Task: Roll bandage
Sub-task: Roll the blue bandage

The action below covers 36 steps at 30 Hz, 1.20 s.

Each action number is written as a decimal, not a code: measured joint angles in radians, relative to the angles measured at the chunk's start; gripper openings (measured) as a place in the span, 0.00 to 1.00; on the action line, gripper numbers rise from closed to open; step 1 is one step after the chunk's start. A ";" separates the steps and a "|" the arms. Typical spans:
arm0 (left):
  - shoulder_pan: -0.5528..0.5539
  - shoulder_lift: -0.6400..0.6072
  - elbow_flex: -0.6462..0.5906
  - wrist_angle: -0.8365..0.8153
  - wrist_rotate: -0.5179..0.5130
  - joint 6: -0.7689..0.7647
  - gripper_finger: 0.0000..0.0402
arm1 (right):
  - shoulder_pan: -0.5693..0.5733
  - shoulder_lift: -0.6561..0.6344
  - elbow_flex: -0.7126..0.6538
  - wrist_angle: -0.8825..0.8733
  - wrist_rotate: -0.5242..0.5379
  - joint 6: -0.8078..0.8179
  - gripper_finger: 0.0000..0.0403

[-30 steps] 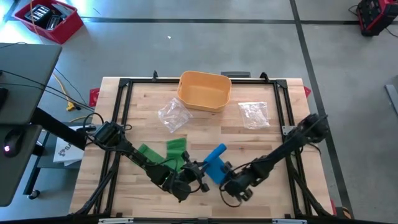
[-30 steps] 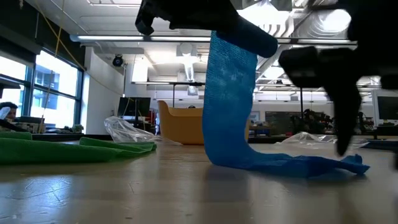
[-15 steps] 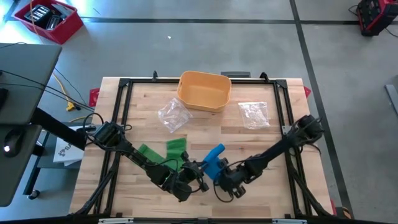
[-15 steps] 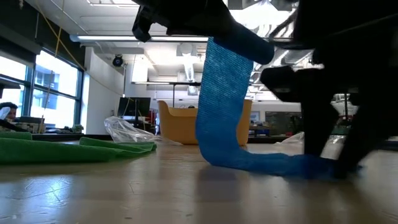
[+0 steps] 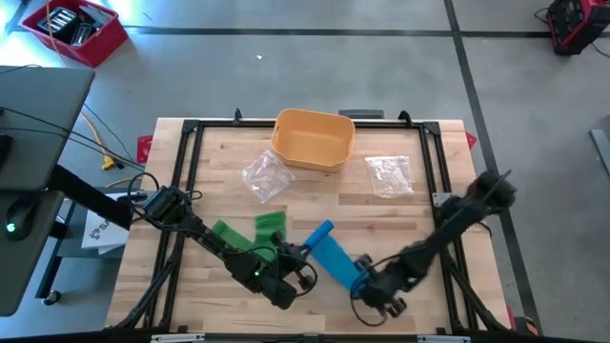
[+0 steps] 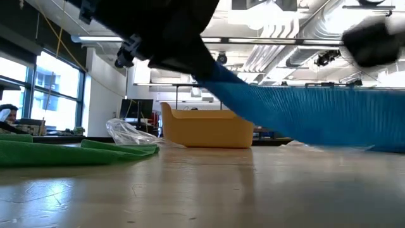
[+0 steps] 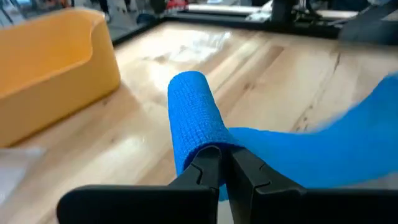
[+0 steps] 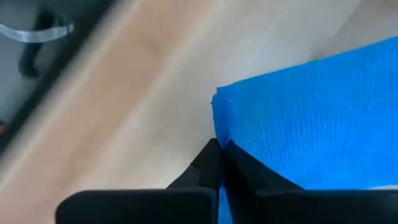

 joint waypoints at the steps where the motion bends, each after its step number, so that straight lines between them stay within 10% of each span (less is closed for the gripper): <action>1: 0.000 0.000 0.001 -0.024 0.008 -0.023 0.01 | 0.030 -0.029 0.001 -0.006 0.024 0.031 0.01; 12: -0.006 0.012 0.000 -0.019 0.147 -0.113 0.01 | 0.254 -0.323 0.001 -0.225 0.546 0.311 0.00; 24: -0.027 0.018 0.001 0.150 0.280 -0.067 0.01 | 0.138 -0.570 0.003 0.087 1.149 -0.103 0.00; 36: -0.060 0.030 0.001 0.460 0.390 0.069 0.01 | -0.232 -0.562 0.003 0.267 0.544 -0.195 0.00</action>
